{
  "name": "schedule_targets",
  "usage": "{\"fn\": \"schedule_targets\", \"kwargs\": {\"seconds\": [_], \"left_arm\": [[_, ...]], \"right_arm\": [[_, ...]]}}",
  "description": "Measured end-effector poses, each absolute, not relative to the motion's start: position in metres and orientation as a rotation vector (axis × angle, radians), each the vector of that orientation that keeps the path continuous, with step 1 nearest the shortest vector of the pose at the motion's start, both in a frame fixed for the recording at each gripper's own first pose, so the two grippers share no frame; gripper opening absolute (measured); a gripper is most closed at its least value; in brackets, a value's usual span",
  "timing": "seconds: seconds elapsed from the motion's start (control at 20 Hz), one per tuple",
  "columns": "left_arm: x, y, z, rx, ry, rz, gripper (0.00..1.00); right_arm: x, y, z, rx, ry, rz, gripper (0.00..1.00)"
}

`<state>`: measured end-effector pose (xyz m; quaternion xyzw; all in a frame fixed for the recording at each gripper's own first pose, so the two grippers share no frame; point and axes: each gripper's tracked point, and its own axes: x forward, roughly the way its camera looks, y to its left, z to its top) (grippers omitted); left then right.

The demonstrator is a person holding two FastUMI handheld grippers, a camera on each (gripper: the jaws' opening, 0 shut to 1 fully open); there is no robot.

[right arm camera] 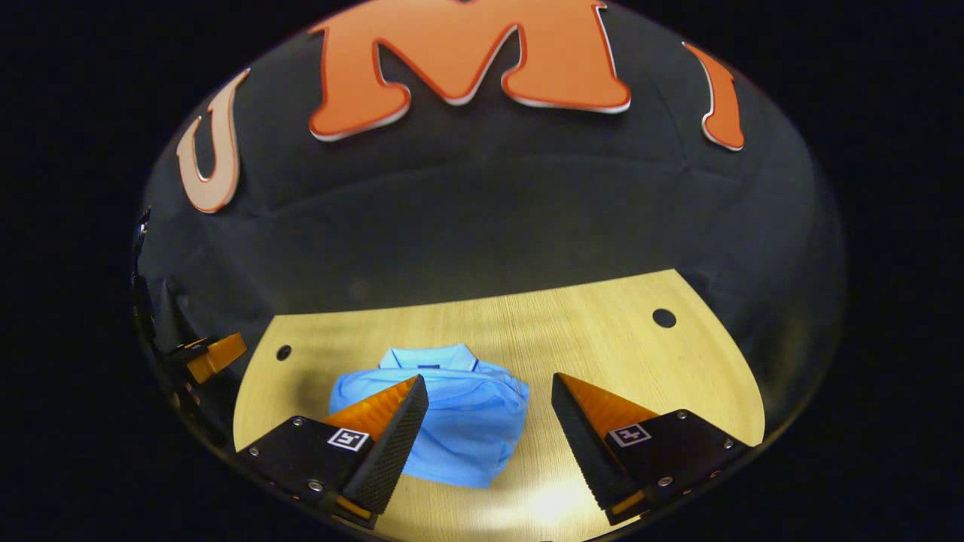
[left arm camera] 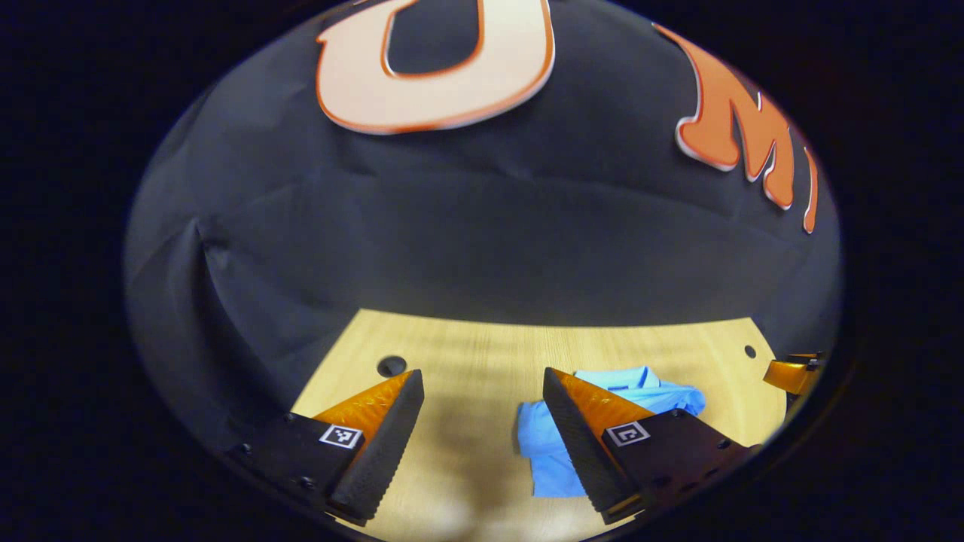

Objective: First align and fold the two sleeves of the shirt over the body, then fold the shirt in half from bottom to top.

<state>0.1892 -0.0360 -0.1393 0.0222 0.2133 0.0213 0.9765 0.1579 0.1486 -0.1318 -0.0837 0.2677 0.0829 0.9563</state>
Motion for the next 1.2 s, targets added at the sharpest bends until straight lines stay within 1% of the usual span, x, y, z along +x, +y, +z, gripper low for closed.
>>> {"fn": "schedule_targets", "kwargs": {"seconds": [0.15, 0.3, 0.45, 0.65, 0.9, 1.2], "left_arm": [[0.154, -0.039, -0.097, 0.050, 0.342, 0.025, 0.99], [0.112, -0.049, -0.060, 0.037, 0.266, 0.001, 0.99], [0.071, -0.050, -0.031, -0.004, 0.205, -0.004, 0.99], [0.035, -0.052, -0.031, -0.001, 0.180, 0.023, 0.99], [-0.003, -0.048, -0.031, 0.012, 0.146, 0.072, 0.99], [-0.031, -0.038, -0.021, 0.037, 0.117, 0.091, 0.99]], "right_arm": [[0.122, 0.134, -0.076, -0.182, 0.444, 0.165, 0.99], [0.088, 0.128, -0.050, -0.159, 0.400, 0.195, 0.99], [0.062, 0.117, -0.019, -0.188, 0.308, 0.211, 0.99], [0.029, 0.099, -0.005, -0.195, 0.265, 0.235, 0.99], [0.004, 0.089, -0.008, -0.177, 0.249, 0.280, 0.99], [-0.006, 0.086, -0.008, -0.175, 0.232, 0.270, 0.99]]}}
